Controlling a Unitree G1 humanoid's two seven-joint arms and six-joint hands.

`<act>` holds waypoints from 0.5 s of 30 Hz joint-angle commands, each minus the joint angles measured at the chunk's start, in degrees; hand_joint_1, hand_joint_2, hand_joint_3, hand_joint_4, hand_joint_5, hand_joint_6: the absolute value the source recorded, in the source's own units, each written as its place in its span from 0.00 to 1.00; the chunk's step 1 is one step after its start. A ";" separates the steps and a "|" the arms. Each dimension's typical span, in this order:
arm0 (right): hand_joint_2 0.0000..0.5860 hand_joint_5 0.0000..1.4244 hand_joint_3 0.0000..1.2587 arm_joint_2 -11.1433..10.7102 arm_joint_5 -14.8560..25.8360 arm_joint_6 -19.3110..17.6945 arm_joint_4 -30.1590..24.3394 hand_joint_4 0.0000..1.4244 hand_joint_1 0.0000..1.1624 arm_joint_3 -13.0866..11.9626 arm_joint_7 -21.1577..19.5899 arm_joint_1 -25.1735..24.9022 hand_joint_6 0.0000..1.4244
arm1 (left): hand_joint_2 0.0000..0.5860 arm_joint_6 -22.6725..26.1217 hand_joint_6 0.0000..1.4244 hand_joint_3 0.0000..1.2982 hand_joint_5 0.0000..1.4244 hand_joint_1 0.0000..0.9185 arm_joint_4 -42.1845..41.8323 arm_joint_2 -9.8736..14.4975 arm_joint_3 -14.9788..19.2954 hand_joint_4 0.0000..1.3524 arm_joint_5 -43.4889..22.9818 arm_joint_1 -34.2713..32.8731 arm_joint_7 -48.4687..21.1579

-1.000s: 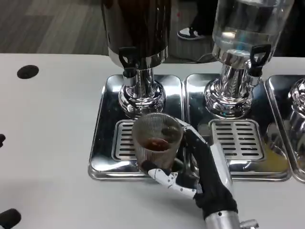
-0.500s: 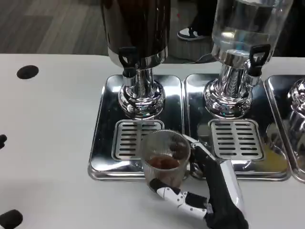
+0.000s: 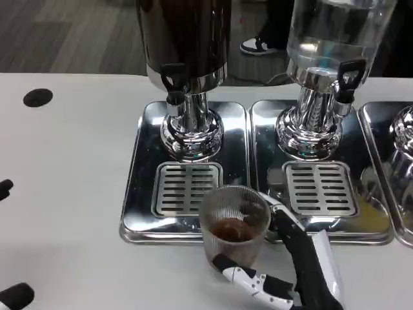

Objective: Grasp the cup under the faucet to collect the drink, then remove the cup.

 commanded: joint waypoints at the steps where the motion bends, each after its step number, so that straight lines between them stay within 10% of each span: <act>1: 0.36 0.26 0.26 -0.11 0.64 -4.42 -0.02 0.28 0.75 -0.98 -0.70 1.11 0.18 | 0.03 0.51 0.00 0.00 0.00 0.00 -1.26 -0.30 0.44 0.00 1.02 0.93 0.39; 15: 0.36 0.27 0.26 -2.64 2.99 -9.18 0.69 0.28 0.75 -4.63 1.69 2.20 0.19 | 0.03 0.92 0.00 0.00 0.00 0.00 -3.57 -0.75 0.85 0.00 1.70 2.36 0.53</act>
